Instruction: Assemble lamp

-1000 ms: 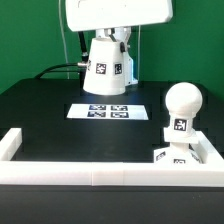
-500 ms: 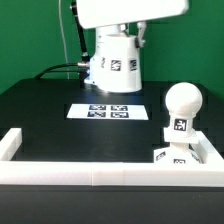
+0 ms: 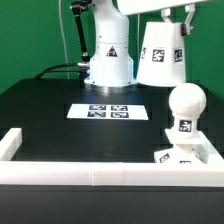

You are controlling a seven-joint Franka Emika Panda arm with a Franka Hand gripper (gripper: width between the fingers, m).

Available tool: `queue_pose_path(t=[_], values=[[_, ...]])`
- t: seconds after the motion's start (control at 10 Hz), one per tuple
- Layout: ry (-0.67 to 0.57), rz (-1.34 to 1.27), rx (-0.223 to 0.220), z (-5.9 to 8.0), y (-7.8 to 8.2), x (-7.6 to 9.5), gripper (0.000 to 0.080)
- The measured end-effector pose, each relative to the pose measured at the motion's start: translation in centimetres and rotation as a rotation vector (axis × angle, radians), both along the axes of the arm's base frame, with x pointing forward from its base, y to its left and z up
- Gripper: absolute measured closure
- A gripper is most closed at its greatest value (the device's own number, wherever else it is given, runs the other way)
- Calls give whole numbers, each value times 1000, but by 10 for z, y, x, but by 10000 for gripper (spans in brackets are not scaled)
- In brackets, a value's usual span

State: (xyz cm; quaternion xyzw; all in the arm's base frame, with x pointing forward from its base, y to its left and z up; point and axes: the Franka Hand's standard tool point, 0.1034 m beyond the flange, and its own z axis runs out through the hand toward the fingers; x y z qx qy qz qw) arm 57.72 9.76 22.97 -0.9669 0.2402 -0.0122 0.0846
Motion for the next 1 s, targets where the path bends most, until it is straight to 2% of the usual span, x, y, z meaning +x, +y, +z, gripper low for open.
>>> queue_pose_path(t=[0.1,0.4,0.7,0.8,1.0], values=[[-13,5,0,1,-1,5,755],[-12,3,0,1,0,4,755],[-35,3,3,9,8,25,755],[-42,3,1,6,9,34,755],[-48,3,-4,-9,13,42,755]])
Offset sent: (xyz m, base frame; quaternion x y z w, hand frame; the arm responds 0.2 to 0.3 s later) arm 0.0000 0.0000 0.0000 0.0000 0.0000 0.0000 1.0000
